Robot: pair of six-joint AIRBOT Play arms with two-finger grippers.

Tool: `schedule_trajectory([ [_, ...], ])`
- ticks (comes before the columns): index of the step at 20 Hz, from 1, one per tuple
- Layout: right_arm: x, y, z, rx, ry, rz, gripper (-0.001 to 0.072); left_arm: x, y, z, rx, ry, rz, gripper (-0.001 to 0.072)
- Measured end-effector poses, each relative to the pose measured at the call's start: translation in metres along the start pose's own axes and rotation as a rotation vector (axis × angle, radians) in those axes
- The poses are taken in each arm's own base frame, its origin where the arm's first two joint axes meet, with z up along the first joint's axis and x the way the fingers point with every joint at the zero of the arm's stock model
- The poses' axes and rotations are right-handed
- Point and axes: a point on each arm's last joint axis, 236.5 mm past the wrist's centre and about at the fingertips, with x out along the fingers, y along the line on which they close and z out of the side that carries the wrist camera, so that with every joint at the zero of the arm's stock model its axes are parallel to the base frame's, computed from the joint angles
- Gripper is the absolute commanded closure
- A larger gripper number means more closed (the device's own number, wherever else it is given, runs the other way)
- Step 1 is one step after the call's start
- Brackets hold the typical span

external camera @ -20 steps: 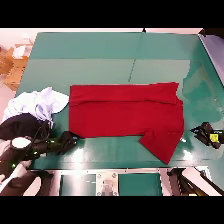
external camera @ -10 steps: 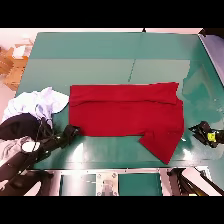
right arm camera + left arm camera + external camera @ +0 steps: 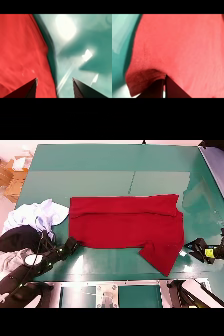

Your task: Fold the shirts.

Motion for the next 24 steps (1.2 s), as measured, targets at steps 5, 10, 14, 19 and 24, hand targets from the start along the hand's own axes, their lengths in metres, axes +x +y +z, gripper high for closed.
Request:
schedule_trajectory([
  [5,0.021,0.007,-0.030,0.010,0.103,0.035,0.0207,0.000,0.000,-0.001,0.002,0.003,-0.001,0.0685],
  [10,0.045,0.025,-0.051,-0.037,0.208,0.059,0.0517,0.000,-0.002,-0.006,0.002,0.025,-0.008,0.0685],
  [14,0.047,0.029,-0.052,-0.078,0.238,0.049,0.0695,0.000,-0.004,-0.007,0.023,0.032,-0.014,0.0687],
  [19,0.025,0.044,-0.031,-0.061,0.183,0.038,0.0697,-0.003,-0.033,-0.011,0.138,0.071,-0.058,0.0689],
  [24,0.001,0.036,-0.033,0.046,0.152,-0.059,0.0698,-0.013,-0.068,-0.019,0.262,0.163,-0.044,0.0688],
])
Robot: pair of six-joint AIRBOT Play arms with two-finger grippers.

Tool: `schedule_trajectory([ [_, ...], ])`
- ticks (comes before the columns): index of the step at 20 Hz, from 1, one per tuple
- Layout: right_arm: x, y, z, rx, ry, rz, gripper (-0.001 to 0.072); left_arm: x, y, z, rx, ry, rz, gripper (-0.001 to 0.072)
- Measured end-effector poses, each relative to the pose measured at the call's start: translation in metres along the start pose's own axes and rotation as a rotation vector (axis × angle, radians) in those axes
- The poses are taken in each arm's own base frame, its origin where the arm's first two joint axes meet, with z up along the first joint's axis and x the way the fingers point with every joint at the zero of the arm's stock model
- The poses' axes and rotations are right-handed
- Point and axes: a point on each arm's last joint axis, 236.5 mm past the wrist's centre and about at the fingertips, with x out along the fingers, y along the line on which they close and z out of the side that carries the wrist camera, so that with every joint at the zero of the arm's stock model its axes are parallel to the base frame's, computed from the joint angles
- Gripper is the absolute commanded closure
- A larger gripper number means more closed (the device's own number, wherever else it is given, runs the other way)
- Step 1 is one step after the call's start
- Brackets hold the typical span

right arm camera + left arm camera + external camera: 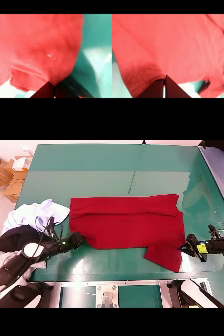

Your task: Fold the shirts.

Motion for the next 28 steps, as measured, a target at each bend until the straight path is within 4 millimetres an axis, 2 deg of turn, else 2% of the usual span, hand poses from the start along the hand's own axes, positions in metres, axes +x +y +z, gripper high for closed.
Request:
schedule_trajectory([
  [3,-0.018,0.000,0.004,0.003,-0.053,-0.050,0.0698,-0.013,-0.009,0.004,0.086,0.053,0.092,0.0688],
  [7,-0.049,0.020,0.017,-0.055,-0.139,-0.074,0.0698,-0.036,-0.019,0.028,0.177,0.027,0.203,0.0688],
  [10,-0.071,0.047,0.028,-0.105,-0.205,-0.038,0.0697,-0.046,-0.027,0.049,0.216,-0.032,0.239,0.0688],
  [13,-0.082,0.083,0.045,-0.158,-0.274,0.035,0.0697,-0.046,-0.032,0.070,0.237,-0.091,0.258,0.0688],
  [16,-0.081,0.118,0.068,-0.199,-0.316,0.101,0.0697,-0.032,-0.038,0.096,0.269,-0.127,0.279,0.0688],
  [21,-0.070,0.168,0.121,-0.233,-0.360,0.160,0.0697,0.007,-0.046,0.156,0.355,-0.153,0.362,0.0687],
  [24,-0.054,0.188,0.156,-0.237,-0.364,0.170,0.0696,0.031,-0.034,0.191,0.360,-0.141,0.414,0.0685],
  [27,-0.028,0.199,0.188,-0.242,-0.344,0.163,0.0683,0.058,-0.028,0.211,0.382,-0.126,0.396,0.0683],
  [28,-0.021,0.201,0.197,-0.244,-0.343,0.161,0.0577,0.066,-0.030,0.217,0.389,-0.133,0.374,0.0465],
])
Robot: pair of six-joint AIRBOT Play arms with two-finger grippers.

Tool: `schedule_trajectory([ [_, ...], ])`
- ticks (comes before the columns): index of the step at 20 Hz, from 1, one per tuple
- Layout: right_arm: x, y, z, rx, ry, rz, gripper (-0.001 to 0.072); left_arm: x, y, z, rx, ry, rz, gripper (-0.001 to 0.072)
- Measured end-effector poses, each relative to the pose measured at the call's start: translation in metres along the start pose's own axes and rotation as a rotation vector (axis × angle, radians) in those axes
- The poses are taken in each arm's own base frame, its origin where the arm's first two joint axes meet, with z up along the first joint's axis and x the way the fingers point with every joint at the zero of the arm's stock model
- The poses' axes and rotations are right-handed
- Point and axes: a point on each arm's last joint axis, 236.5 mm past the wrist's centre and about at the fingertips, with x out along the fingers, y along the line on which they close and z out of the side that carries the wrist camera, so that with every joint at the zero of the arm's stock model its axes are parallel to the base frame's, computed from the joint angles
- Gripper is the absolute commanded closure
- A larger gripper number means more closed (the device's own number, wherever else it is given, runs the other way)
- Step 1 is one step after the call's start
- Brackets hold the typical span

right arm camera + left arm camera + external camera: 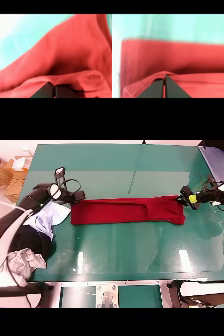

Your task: Fold the shirts.

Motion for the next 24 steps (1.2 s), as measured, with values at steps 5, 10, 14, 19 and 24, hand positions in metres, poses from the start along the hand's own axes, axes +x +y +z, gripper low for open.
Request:
schedule_trajectory([
  [5,0.008,0.005,0.038,-0.093,-0.058,0.011,0.0159,0.010,-0.005,0.031,-0.006,-0.070,-0.051,0.0044],
  [10,-0.022,-0.030,0.062,-0.219,-0.049,-0.034,0.0100,-0.019,0.006,0.070,-0.036,-0.072,-0.055,0.0044],
  [14,-0.009,-0.076,0.043,-0.211,0.113,-0.010,0.0099,-0.033,0.004,0.061,-0.042,0.024,-0.062,0.0044],
  [19,0.022,-0.090,0.021,-0.180,0.286,0.169,0.0099,-0.040,-0.004,0.046,-0.059,0.110,-0.095,0.0044],
  [24,0.038,-0.072,0.013,-0.207,0.394,0.323,0.0099,-0.043,-0.014,0.037,-0.054,0.152,-0.139,0.0044],
])
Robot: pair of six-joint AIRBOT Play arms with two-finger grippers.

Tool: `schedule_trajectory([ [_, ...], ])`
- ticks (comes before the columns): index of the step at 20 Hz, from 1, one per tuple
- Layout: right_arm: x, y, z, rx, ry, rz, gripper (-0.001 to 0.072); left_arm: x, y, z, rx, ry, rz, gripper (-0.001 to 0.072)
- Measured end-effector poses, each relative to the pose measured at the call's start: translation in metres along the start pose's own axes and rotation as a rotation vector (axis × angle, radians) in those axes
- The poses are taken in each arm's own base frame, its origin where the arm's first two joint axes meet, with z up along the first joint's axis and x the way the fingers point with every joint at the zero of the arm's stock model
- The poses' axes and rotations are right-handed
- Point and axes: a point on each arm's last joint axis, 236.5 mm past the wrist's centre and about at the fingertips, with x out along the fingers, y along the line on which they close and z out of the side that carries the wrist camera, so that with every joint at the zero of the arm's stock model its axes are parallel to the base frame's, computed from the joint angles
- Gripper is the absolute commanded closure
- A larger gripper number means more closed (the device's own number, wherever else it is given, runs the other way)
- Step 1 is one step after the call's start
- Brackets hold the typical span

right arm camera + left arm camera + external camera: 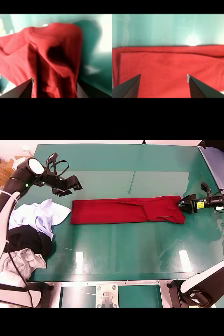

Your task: Fold the shirts.

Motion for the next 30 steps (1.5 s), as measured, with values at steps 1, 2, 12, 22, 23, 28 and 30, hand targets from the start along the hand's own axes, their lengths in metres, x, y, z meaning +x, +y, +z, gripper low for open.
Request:
schedule_trajectory([
  [1,0.003,0.003,0.000,-0.012,0.017,0.012,0.0099,0.000,-0.002,-0.001,-0.001,0.004,-0.008,0.0044],
  [2,0.007,0.005,0.000,-0.025,0.033,0.017,0.0099,0.000,-0.003,-0.002,0.000,0.007,-0.012,0.0044],
  [12,0.008,0.007,-0.002,-0.124,0.140,-0.143,0.0697,0.006,-0.024,-0.011,0.050,0.038,-0.088,0.0686],
  [22,-0.055,0.165,-0.017,-0.267,0.041,-0.206,0.0696,0.146,-0.165,-0.109,0.151,0.120,-0.322,0.0686],
  [23,-0.059,0.185,-0.024,-0.285,0.033,-0.212,0.0695,0.157,-0.183,-0.118,0.148,0.114,-0.356,0.0686],
  [28,-0.062,0.257,-0.060,-0.351,0.016,-0.261,0.0695,0.195,-0.246,-0.149,0.159,0.124,-0.460,0.0686],
  [30,-0.056,0.272,-0.073,-0.367,0.033,-0.289,0.0696,0.207,-0.255,-0.163,0.157,0.158,-0.477,0.0686],
])
